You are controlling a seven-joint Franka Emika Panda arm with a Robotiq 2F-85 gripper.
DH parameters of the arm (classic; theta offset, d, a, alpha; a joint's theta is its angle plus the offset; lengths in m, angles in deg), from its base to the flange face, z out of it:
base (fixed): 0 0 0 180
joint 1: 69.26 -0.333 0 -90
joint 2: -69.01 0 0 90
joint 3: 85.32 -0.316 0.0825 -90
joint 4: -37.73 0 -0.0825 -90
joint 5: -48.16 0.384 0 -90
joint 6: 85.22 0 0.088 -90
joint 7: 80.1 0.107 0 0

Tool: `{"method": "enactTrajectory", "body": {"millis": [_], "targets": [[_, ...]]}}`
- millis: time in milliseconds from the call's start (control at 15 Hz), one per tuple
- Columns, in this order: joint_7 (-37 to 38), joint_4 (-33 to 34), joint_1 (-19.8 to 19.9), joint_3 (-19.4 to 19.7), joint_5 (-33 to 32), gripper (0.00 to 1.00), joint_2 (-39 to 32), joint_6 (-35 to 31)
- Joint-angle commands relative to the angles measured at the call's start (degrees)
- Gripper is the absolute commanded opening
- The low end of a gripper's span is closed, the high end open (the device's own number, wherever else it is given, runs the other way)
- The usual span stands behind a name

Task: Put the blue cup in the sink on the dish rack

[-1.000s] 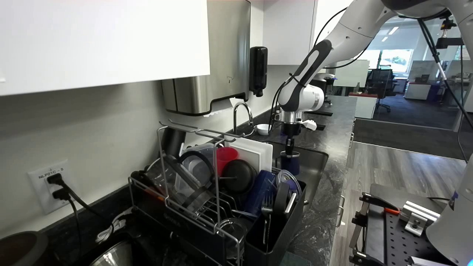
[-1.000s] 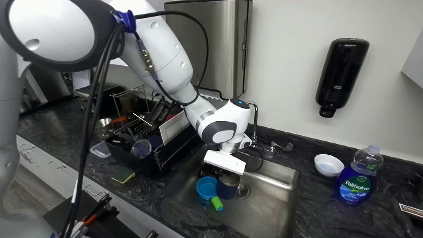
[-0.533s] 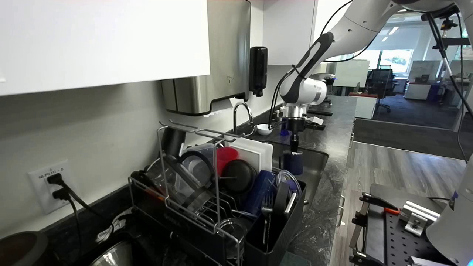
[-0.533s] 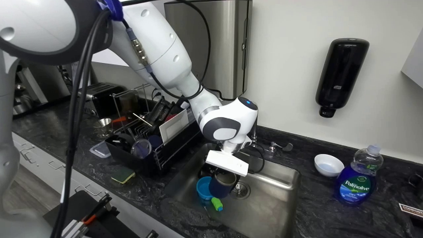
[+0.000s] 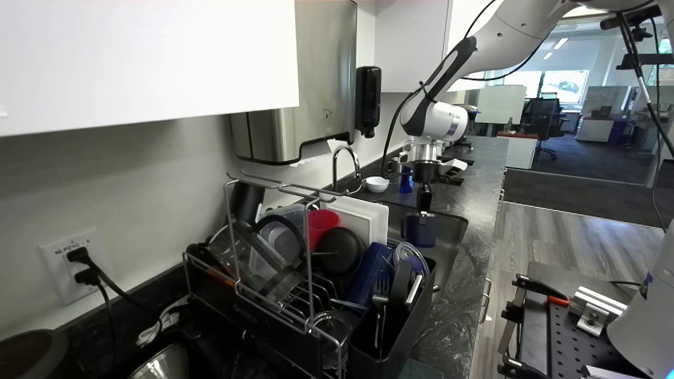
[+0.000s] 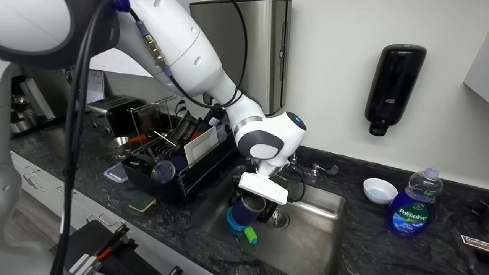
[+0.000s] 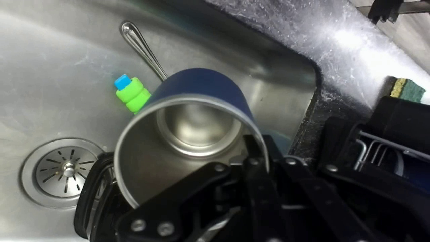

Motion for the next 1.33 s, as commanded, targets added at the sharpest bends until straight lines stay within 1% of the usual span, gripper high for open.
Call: {"method": "enactTrajectory", "body": {"millis": [0, 1133, 1200, 1267], "targets": [[-0.7, 0.2, -2.5, 2.5, 1.0, 0.07, -0.1, 0.4], [-0.7, 0.2, -2.9, 2.8, 0.9, 0.07, -0.1, 0.4], [-0.7, 0.2, -2.9, 2.8, 0.9, 0.02, -0.1, 0.4], [-1.2, -0.2, -2.8, 2.6, 1.5, 0.02, 0.3, 0.8]]}}
